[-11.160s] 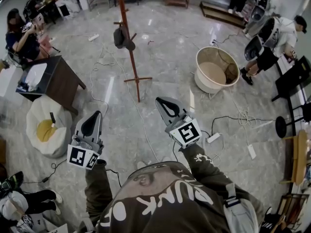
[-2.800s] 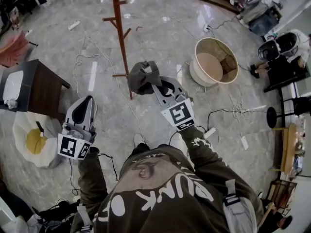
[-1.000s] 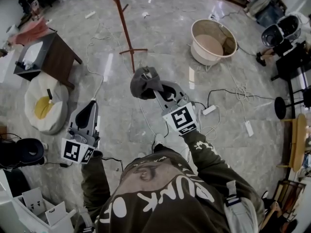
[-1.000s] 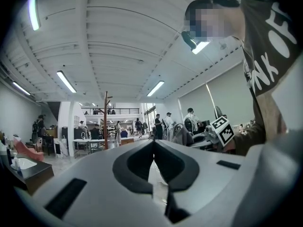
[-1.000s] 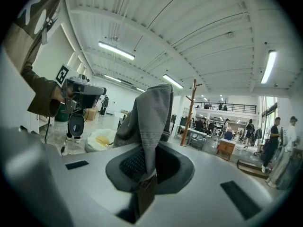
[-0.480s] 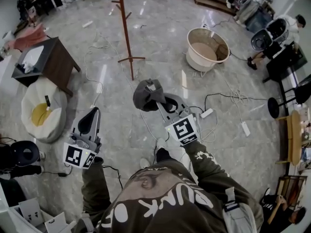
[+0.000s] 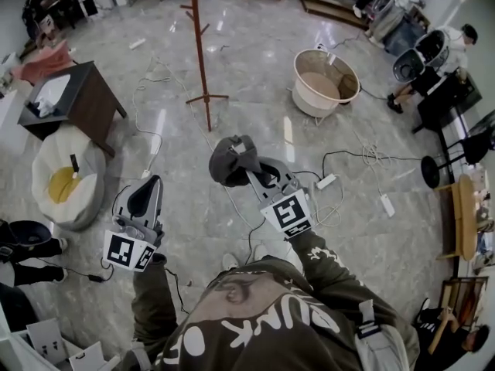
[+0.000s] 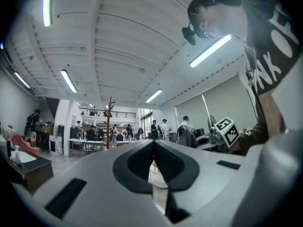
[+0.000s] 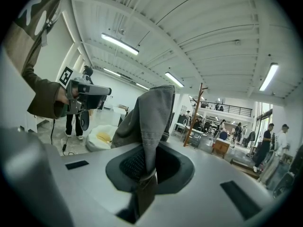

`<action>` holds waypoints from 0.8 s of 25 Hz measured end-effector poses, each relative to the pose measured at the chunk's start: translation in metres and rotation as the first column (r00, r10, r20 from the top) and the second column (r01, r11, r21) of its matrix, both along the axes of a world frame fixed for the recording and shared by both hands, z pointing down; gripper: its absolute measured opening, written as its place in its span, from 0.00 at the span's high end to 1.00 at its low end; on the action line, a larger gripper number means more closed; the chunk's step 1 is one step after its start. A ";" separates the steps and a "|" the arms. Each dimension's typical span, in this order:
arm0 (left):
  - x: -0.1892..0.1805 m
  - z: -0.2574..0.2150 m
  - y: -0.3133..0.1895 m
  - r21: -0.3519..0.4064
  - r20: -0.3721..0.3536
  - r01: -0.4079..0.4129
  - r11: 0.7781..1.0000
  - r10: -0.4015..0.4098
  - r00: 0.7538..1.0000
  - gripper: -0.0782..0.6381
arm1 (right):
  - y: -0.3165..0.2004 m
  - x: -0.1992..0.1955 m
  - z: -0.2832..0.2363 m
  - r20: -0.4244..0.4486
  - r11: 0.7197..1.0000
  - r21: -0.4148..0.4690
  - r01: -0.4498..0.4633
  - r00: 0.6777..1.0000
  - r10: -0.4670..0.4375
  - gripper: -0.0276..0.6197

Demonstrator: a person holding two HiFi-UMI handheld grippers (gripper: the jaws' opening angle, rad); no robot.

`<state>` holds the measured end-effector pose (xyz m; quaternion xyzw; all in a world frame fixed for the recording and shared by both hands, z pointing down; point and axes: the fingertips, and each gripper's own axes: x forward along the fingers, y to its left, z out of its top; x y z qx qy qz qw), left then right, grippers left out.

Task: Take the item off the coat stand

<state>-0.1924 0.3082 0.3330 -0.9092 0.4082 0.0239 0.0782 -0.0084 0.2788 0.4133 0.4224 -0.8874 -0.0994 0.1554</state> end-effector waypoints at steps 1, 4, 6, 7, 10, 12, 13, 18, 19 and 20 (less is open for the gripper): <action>0.001 -0.001 0.000 0.002 0.001 0.004 1.000 -0.004 1.000 0.89 | -0.001 0.001 -0.001 0.003 1.000 0.002 0.002 1.000 -0.002 0.92; 0.006 -0.006 0.000 0.013 0.000 0.021 1.000 -0.021 1.000 0.89 | -0.005 0.006 -0.002 0.012 1.000 0.007 0.015 1.000 -0.015 0.92; 0.014 -0.007 0.001 0.016 0.003 0.025 1.000 -0.025 1.000 0.89 | -0.005 0.012 -0.003 0.012 1.000 0.010 0.022 1.000 -0.022 0.92; 0.020 -0.008 0.002 0.018 0.005 0.024 1.000 -0.024 1.000 0.89 | -0.006 0.017 -0.004 0.011 1.000 0.012 0.024 1.000 -0.024 0.92; 0.032 -0.009 0.004 0.023 0.011 0.016 1.000 -0.016 1.000 0.89 | -0.007 0.025 -0.006 0.013 0.999 0.022 0.025 1.000 -0.026 0.92; 0.037 -0.009 0.006 0.021 0.014 0.013 1.000 -0.014 1.000 0.89 | -0.007 0.028 -0.005 0.013 0.999 0.023 0.022 1.000 -0.023 0.92; 0.039 -0.009 0.008 0.020 0.016 0.014 1.000 -0.014 1.000 0.89 | -0.006 0.030 -0.005 0.014 0.999 0.024 0.021 1.000 -0.021 0.92; 0.048 -0.014 0.009 0.029 0.027 0.014 0.999 -0.015 1.000 0.89 | -0.007 0.040 -0.008 0.024 0.999 0.037 0.015 1.000 -0.016 0.92; 0.049 -0.015 0.009 0.031 0.030 0.014 0.999 -0.015 0.999 0.89 | -0.007 0.041 -0.008 0.025 0.999 0.038 0.014 1.000 -0.015 0.92; 0.050 -0.015 0.009 0.031 0.031 0.014 0.999 -0.015 0.999 0.89 | -0.008 0.042 -0.009 0.027 0.999 0.038 0.014 1.000 -0.015 0.92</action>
